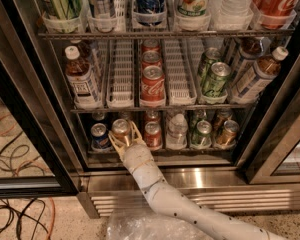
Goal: Pick orange can from bottom shelf of fridge
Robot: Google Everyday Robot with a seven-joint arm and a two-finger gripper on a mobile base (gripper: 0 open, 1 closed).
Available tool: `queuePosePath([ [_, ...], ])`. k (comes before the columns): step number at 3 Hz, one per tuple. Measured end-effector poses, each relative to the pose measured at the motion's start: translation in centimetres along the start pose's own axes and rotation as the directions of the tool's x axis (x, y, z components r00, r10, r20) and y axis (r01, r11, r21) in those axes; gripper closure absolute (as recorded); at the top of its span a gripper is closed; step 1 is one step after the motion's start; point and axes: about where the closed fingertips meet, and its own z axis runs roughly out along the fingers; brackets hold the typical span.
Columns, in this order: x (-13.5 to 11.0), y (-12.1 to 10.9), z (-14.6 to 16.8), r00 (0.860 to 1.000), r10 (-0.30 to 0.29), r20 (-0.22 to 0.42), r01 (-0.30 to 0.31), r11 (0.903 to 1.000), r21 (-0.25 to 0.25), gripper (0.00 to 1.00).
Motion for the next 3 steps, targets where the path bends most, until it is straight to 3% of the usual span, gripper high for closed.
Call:
queuePosePath([
  [1,-2.1,0.3,-0.1,1.000,-0.007,0.030,0.008,0.9998,-0.019,1.00],
  [2,-3.5,0.4,-0.8,0.999,-0.020,0.024,0.022,0.9970,-0.074,1.00],
  [3,-3.3,-1.0,-2.8,0.997,-0.037,-0.063,0.026,0.9853,-0.169,1.00],
])
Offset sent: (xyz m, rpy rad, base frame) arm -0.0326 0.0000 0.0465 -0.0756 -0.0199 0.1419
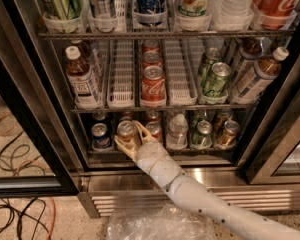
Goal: Pick orange can from bottom shelf of fridge
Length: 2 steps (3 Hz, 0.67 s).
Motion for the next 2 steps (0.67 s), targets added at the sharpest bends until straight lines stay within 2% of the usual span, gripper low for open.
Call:
queuePosePath([
  [1,0.5,-1.1,-2.6,0.994,-0.016,-0.110,0.004,0.9943,-0.106,1.00],
  [2,0.4,1.1,-2.9,0.992,-0.032,-0.123,0.007,0.9803,-0.197,1.00],
])
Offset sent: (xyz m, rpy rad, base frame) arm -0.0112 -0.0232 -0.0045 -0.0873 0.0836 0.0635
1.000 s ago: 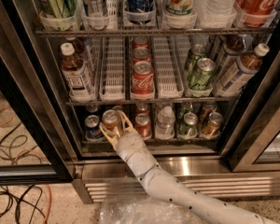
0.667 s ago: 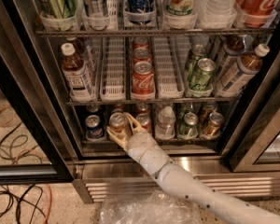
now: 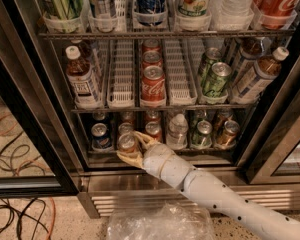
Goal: Pick orange can from bottom shelf of fridge
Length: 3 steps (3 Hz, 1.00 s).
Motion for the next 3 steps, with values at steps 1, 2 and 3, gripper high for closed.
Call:
queuePosePath([
  [1,0.0,0.0,0.0,1.000,0.000,0.000,0.000,1.0000,0.000,1.00],
  [2,-1.3,1.4,0.3,1.000,-0.007,0.027,0.008,0.9984,-0.055,1.00],
  [3,-2.6,4.1,-1.5,1.000,0.008,0.016,-0.007,0.9945,-0.104,1.00],
])
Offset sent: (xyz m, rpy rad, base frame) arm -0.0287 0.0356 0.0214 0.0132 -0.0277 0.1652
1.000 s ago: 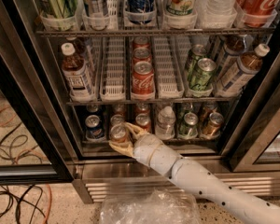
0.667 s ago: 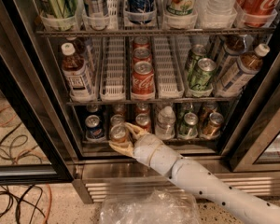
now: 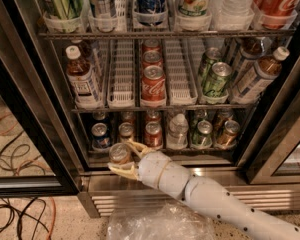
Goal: Pick orange can from bottom shelf of fridge
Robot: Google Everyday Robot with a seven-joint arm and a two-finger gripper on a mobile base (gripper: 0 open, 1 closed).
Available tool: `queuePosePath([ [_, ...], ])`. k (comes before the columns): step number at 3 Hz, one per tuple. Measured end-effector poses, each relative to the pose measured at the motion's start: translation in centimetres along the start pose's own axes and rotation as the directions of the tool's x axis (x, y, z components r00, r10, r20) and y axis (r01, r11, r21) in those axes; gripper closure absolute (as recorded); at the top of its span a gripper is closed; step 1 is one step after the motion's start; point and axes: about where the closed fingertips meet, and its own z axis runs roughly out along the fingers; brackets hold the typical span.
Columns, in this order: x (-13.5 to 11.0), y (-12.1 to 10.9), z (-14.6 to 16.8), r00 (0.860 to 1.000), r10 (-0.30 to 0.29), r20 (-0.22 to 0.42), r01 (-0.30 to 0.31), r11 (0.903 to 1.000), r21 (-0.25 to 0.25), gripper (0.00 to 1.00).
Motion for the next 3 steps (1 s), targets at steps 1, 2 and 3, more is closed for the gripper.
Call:
queuePosePath([
  [1,-0.3,4.5,-2.1,0.998,0.053,-0.032,-0.053,0.9982,-0.028,1.00],
  [2,0.4,8.5,-4.0,0.990,0.112,-0.089,-0.115,0.9928,-0.033,1.00],
  [3,0.7,9.7,-4.3,0.988,0.114,-0.100,-0.120,0.9916,-0.049,1.00],
])
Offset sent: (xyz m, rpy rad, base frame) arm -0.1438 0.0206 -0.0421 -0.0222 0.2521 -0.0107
